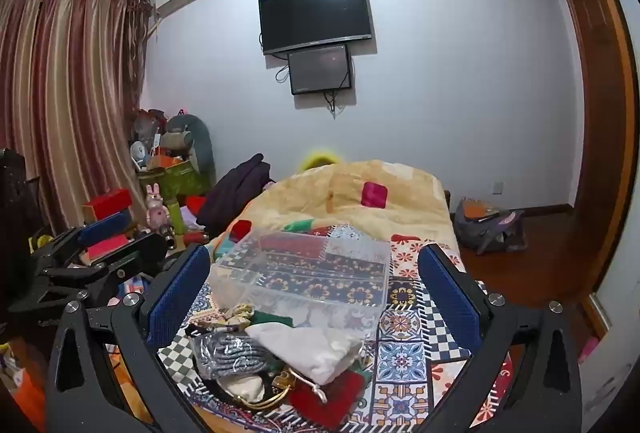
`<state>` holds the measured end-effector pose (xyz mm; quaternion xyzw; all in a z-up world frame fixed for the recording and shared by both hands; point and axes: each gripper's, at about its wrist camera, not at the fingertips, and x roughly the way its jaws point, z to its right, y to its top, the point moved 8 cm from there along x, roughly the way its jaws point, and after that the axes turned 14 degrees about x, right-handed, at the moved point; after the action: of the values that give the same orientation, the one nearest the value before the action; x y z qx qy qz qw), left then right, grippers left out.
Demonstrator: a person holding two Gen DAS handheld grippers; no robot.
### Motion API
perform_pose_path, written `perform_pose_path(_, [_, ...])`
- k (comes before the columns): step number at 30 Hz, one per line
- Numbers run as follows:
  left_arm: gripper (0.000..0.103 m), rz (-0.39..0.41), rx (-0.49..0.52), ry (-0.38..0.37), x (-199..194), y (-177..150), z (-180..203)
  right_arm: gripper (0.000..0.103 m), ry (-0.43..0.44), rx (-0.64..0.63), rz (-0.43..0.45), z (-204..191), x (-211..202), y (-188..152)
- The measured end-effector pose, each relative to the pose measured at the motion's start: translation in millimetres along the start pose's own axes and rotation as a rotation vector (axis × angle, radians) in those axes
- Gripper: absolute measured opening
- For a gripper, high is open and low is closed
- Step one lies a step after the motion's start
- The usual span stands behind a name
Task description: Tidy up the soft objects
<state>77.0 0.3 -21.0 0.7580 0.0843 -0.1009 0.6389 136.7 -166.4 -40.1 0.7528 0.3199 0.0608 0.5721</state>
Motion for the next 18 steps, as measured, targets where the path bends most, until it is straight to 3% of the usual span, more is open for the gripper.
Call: perform_pose_path(18, [0.103, -0.012, 0.005, 0.001, 5.0, -4.0, 1.2, 0.103, -0.006, 0.003, -0.020, 1.7, 0.2, -2.1])
